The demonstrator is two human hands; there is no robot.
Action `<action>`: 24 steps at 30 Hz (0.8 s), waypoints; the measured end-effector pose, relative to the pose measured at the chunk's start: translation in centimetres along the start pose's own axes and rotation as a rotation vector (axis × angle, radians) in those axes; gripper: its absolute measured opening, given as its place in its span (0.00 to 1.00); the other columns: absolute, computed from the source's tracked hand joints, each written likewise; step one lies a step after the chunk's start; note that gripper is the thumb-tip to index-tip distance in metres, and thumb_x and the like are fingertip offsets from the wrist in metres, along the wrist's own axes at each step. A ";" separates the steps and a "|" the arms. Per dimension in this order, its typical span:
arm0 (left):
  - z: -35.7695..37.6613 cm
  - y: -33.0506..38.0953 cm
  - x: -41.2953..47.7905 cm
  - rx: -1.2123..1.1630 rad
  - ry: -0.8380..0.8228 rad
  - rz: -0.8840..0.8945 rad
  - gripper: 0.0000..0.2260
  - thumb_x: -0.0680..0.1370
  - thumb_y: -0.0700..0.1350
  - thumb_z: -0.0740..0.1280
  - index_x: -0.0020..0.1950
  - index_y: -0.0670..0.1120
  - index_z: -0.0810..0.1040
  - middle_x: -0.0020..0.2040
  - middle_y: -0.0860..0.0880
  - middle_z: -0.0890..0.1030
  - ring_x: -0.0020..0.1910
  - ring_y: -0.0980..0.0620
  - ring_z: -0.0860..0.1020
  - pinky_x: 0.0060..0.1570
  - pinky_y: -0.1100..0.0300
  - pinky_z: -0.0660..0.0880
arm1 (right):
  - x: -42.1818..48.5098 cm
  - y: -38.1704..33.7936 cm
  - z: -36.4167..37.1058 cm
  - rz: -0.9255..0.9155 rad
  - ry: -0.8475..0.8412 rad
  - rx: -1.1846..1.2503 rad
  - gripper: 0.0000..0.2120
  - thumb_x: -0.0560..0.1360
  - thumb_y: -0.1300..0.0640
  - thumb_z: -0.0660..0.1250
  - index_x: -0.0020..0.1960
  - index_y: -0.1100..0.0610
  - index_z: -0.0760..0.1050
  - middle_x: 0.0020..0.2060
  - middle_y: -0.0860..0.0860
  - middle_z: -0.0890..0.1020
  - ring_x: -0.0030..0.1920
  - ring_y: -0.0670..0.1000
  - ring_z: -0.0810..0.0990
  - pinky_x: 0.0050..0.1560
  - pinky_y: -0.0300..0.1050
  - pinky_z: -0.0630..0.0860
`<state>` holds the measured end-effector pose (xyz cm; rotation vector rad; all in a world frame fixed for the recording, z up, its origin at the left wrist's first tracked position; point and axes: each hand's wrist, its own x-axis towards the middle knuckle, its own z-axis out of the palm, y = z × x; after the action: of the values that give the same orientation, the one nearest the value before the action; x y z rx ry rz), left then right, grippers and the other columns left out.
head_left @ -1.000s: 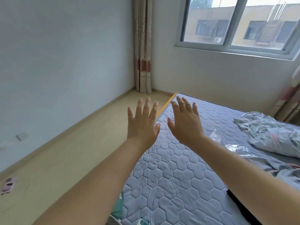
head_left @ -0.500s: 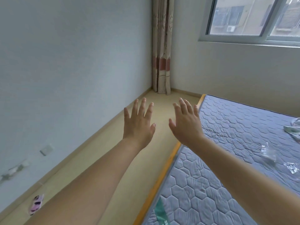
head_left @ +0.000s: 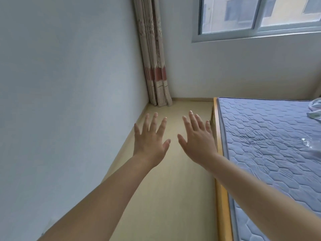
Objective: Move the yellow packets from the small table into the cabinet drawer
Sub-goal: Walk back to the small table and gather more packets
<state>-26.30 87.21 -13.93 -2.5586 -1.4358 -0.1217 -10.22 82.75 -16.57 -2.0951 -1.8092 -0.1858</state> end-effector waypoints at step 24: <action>7.2 -4.6 48.6 -0.154 0.149 0.226 0.30 0.81 0.59 0.51 0.78 0.53 0.38 0.78 0.49 0.35 0.76 0.47 0.34 0.71 0.39 0.37 | 42.4 14.2 8.9 0.100 0.190 -0.259 0.31 0.75 0.42 0.50 0.71 0.59 0.67 0.71 0.59 0.67 0.70 0.60 0.68 0.65 0.63 0.65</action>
<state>-4.98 131.68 -12.01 -2.7465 -1.1168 -0.3929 9.58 123.70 -13.33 -2.2464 -1.6379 -0.5998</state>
